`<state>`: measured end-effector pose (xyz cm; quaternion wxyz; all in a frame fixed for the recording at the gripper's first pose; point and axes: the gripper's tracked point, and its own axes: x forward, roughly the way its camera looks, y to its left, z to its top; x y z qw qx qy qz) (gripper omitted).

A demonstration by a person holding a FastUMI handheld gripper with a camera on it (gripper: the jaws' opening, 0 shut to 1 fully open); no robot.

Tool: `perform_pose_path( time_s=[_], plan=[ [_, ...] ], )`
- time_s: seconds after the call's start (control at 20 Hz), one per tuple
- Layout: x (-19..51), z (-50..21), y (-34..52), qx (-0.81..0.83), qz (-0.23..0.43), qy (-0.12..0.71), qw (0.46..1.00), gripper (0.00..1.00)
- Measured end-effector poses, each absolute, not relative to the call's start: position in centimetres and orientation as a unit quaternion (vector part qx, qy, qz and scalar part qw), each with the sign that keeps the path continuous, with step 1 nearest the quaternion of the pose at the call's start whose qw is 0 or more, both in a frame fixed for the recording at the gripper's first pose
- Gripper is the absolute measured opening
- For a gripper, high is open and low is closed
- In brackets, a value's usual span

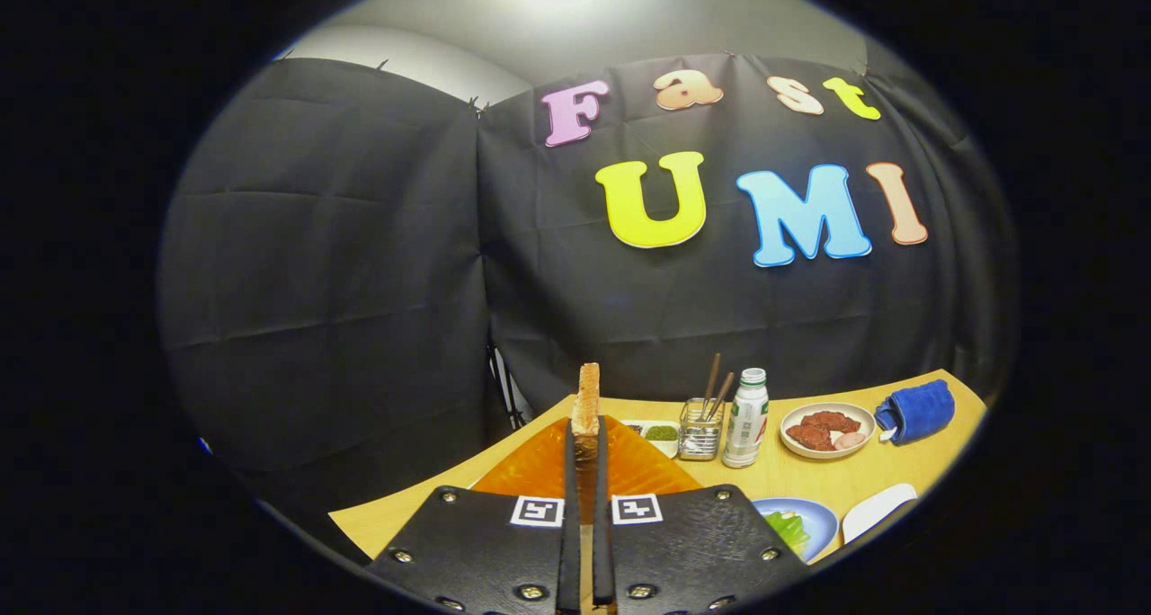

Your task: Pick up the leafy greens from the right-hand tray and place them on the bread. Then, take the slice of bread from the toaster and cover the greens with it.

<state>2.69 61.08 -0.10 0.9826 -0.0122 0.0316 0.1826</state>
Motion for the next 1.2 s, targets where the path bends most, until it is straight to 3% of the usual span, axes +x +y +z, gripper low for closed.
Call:
perform_pose_path(
  time_s=[1.2],
  plan=[
    [2.3,-4.1,48.2,-0.023,0.119,0.065,0.99,0.05]
  ],
)
